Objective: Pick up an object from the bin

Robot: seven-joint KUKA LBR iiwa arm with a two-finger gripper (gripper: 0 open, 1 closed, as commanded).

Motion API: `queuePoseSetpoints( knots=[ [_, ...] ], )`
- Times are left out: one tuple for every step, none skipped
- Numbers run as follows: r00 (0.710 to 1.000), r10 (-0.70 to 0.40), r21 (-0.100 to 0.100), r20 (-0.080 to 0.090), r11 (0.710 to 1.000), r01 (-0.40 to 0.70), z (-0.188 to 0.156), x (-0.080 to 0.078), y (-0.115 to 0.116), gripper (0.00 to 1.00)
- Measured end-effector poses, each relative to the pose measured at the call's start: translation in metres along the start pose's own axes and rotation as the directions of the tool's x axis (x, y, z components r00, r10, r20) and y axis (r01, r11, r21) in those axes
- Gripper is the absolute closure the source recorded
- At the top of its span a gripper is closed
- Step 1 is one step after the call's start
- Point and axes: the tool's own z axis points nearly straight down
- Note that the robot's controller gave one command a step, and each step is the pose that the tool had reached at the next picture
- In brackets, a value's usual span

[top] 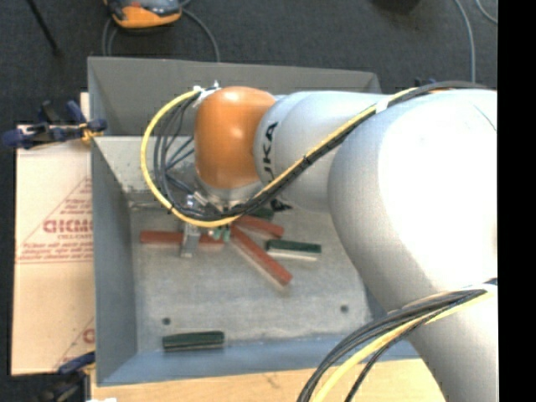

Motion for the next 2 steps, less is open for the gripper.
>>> queuePoseSetpoints(
  knots=[
    [1.000, 0.001, -0.001, 0.000, 1.000, -0.001, 0.000, 0.000, 0.000, 1.00],
    [0.998, -0.058, 0.001, 0.000, 0.998, 0.058, -0.098, -0.026, -0.041, 1.00]
  ],
)
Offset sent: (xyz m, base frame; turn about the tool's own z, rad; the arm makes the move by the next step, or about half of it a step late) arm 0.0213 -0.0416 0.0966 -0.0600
